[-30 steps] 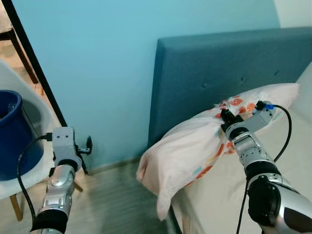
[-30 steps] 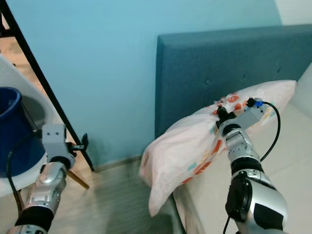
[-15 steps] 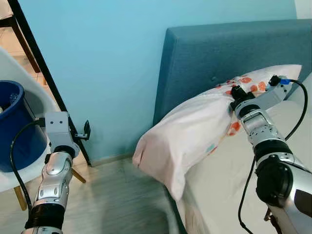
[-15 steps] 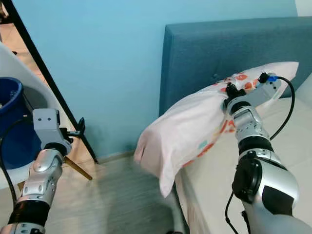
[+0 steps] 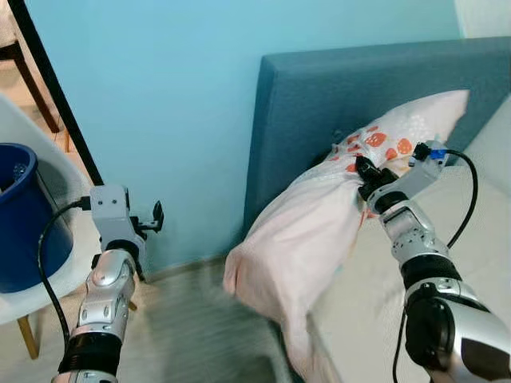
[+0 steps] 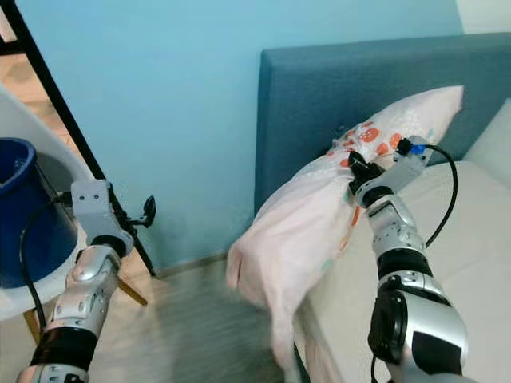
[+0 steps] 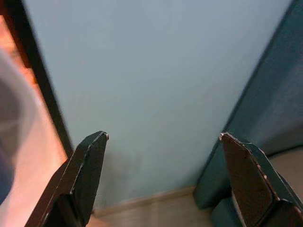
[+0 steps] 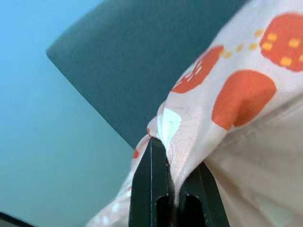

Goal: Clean up the room

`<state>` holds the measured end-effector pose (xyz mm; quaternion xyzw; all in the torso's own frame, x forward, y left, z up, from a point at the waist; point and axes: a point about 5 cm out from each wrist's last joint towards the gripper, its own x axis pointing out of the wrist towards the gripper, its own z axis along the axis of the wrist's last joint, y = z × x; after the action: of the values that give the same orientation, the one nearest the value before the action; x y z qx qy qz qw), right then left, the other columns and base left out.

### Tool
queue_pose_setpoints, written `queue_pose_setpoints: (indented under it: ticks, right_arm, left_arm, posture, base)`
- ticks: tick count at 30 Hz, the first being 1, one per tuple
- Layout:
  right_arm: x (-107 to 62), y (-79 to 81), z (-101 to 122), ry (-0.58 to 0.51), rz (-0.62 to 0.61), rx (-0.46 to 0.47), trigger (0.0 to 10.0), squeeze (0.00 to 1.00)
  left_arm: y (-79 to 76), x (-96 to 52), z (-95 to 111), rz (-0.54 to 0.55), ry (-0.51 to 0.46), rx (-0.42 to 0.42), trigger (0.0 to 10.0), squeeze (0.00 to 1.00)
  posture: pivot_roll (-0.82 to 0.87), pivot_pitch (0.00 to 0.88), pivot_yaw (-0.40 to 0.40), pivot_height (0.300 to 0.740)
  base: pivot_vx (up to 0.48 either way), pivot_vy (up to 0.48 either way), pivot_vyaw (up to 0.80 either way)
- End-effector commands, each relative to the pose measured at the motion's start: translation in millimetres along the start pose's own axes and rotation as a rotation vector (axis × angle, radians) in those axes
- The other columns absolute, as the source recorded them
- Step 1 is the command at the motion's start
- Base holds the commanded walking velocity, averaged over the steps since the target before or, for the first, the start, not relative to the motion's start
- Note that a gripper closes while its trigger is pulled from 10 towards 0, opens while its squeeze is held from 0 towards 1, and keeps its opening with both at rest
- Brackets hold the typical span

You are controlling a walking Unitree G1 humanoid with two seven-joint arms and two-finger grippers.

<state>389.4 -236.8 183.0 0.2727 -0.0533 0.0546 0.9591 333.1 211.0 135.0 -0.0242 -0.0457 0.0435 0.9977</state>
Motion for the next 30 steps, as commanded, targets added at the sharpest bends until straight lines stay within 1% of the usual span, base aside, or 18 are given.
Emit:
queue_pose_setpoints:
  ticks: [1,4,11,15,22,23,24,25,26,27,28,29,30]
  right_arm:
    - [2.8,5.9,27.7,-0.124,0.047,-0.059,10.0,0.0]
    - [1.7,4.4,30.2,-0.141,0.042,-0.059,10.0,0.0]
    - [1.1,5.9,36.7,-0.167,0.05,-0.073,10.0,0.0]
    - [0.6,3.5,49.9,-0.205,0.031,-0.082,10.0,0.0]
    - [-0.1,0.9,57.6,-0.224,0.018,-0.088,10.0,0.0]
    - [-0.4,-0.1,61.6,-0.233,0.014,-0.092,10.0,0.0]
    - [-0.9,-1.2,64.9,-0.239,0.009,-0.1,10.0,0.0]
    - [-1.6,-2.5,67.8,-0.244,0.006,-0.105,10.0,0.0]
    - [-2.2,-3.3,69.4,-0.247,0.003,-0.108,10.0,0.0]
    - [-2.2,-3.3,69.4,-0.247,0.003,-0.108,10.0,0.0]
    - [-3.1,-4.7,70.4,-0.248,-0.001,-0.112,10.0,0.0]
    - [-3.7,-5.5,70.9,-0.249,-0.004,-0.115,10.0,0.0]
    - [-3.7,-5.5,70.9,-0.249,-0.004,-0.115,10.0,0.0]
  left_arm:
    - [1.4,3.0,3.0,-0.001,-0.005,-0.003,10.0,0.0]
    - [-2.7,7.4,6.0,-0.009,-0.015,-0.012,10.0,0.0]
    - [-7.6,8.2,5.9,-0.018,-0.015,-0.018,10.0,0.0]
    - [-6.2,3.1,-2.1,-0.011,0.013,-0.012,10.0,0.0]
    - [-7.2,0.5,-6.6,-0.015,0.025,-0.02,10.0,0.0]
    - [-9.9,-1.2,-8.8,-0.028,0.032,-0.028,10.0,0.0]
    - [-16.0,-4.5,-10.7,-0.073,0.032,-0.062,10.0,0.0]
    - [-25.9,-10.0,-12.1,-0.154,0.031,-0.108,10.0,0.0]
    - [-32.6,-14.1,-12.7,-0.212,0.028,-0.14,10.0,0.0]
    - [-32.6,-14.1,-12.7,-0.212,0.028,-0.14,10.0,0.0]
    - [-46.6,-23.8,-12.0,-0.364,0.029,-0.192,10.0,0.0]
    - [-55.8,-31.2,-11.1,-0.468,0.031,-0.226,10.0,0.0]
    - [-55.8,-31.2,-11.1,-0.468,0.031,-0.226,10.0,0.0]
  posture:
    - [-0.03,0.0,-0.051,0.716]
    - [-0.03,0.0,-0.048,0.716]
    - [-0.02,0.0,-0.048,0.716]
    - [-0.03,0.0,-0.045,0.716]
    - [-0.02,0.0,-0.047,0.716]
    - [-0.03,0.0,-0.048,0.716]
    - [-0.03,0.0,-0.047,0.716]
    - [-0.03,0.0,-0.047,0.716]
    - [-0.03,0.0,-0.047,0.716]
    - [-0.03,0.0,-0.047,0.716]
    - [-0.03,0.0,-0.047,0.716]
    - [-0.03,0.0,-0.047,0.716]
    - [-0.03,0.0,-0.047,0.716]
  base:
    - [0.48,0.0,0.0]
    - [0.48,0.0,0.0]
    - [0.48,0.0,0.0]
    - [0.348,0.0,0.0]
    - [0.363,0.0,0.0]
    - [0.416,0.0,0.0]
    - [0.307,0.0,0.0]
    - [0.0,0.0,0.0]
    - [0.0,0.0,0.0]
    - [0.0,0.0,0.0]
    - [0.0,0.0,0.0]
    - [0.0,0.0,0.0]
    - [0.0,0.0,0.0]
